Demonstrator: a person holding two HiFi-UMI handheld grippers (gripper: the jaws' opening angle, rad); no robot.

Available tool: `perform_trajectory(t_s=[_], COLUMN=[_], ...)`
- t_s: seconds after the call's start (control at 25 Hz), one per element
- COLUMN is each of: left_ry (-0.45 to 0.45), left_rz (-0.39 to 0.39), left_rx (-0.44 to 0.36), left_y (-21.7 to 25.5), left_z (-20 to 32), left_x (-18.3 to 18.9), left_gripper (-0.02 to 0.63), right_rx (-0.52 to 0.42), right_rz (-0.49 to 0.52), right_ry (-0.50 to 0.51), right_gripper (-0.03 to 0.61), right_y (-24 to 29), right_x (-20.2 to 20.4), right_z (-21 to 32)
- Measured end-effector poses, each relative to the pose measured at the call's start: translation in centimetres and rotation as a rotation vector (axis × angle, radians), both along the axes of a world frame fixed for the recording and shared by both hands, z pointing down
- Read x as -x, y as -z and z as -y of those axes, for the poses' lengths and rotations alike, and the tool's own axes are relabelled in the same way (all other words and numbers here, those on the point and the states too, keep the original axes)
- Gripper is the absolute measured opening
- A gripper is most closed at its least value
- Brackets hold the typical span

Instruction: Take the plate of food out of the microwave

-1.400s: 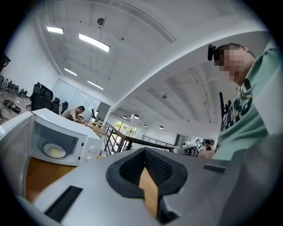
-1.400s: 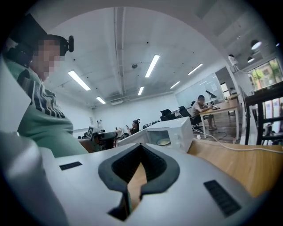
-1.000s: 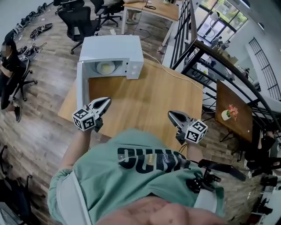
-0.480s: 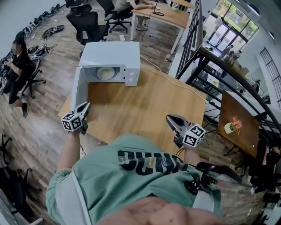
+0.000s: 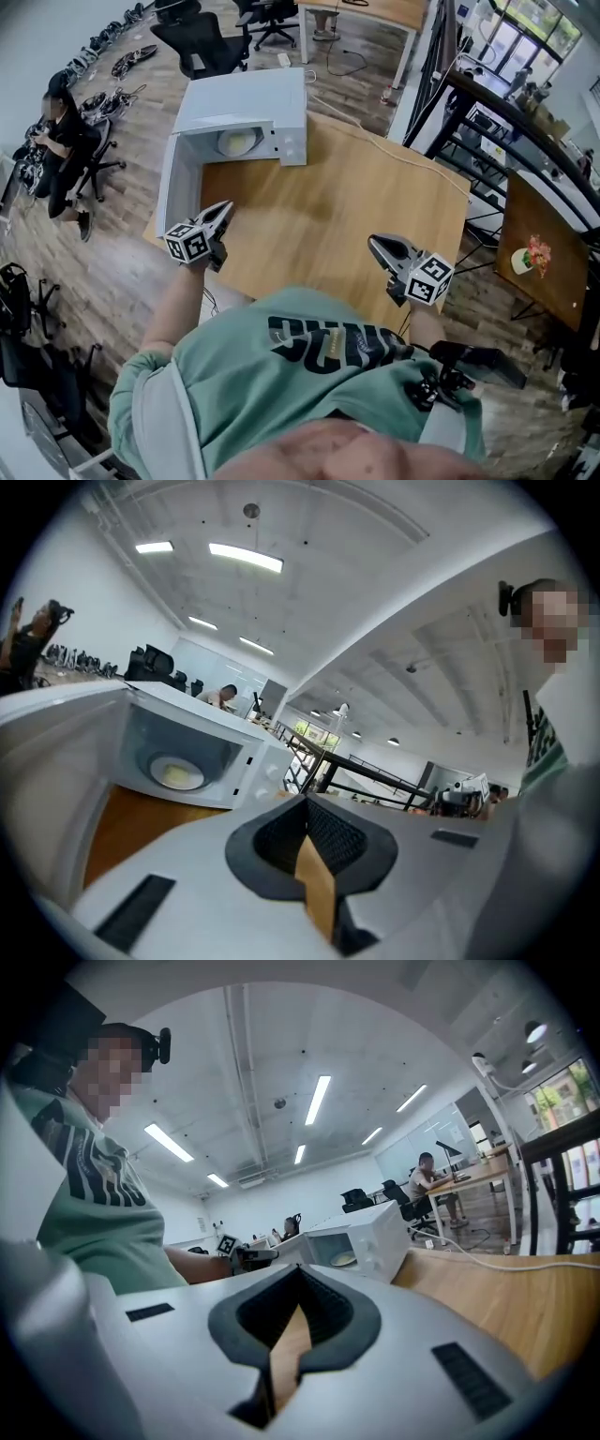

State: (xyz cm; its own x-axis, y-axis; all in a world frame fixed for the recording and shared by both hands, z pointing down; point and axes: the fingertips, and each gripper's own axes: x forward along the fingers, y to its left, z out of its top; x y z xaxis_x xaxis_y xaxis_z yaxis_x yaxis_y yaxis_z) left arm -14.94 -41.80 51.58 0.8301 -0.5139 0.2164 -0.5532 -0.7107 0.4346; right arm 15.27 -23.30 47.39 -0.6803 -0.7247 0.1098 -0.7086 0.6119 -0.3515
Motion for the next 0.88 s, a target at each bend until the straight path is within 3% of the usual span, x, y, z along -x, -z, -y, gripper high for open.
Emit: perform_trajectory(t_s=[0.16, 0.28, 0.44, 0.68, 0.88], left_ry=[-0.061, -0.063, 0.016, 0.135, 0.26], left_rz=[-0.104, -0.206, -0.256, -0.355, -0.395], left_rx=[0.032, 0.08, 0.138, 0.271, 0.361], left_y=[-1.3, -2.7, -4.7, -6.6, -8.9], left_z=[3.9, 7.9, 12.8, 15.8, 18.4], left_x=[-1.2, -1.6, -1.7, -0.5, 1.5], left_gripper=[0.005, 0.005, 0.006, 0.008, 0.074], right_rx=[0.049, 0.068, 0.115, 0.119, 0.115], right_rz=[-0.047, -0.022, -0.064, -0.073, -0.073], right_ry=[-0.045, -0.092, -0.093, -0.059, -0.044], right_gripper=[0.008, 0.008, 0.008, 0.008, 0.008], right_y=[0.1, 1.7, 1.0, 1.1, 0.8], right_x=[3.4, 6.3, 8.5, 8.6, 7.3], right_z=[1.9, 3.1, 4.0, 5.6, 7.0])
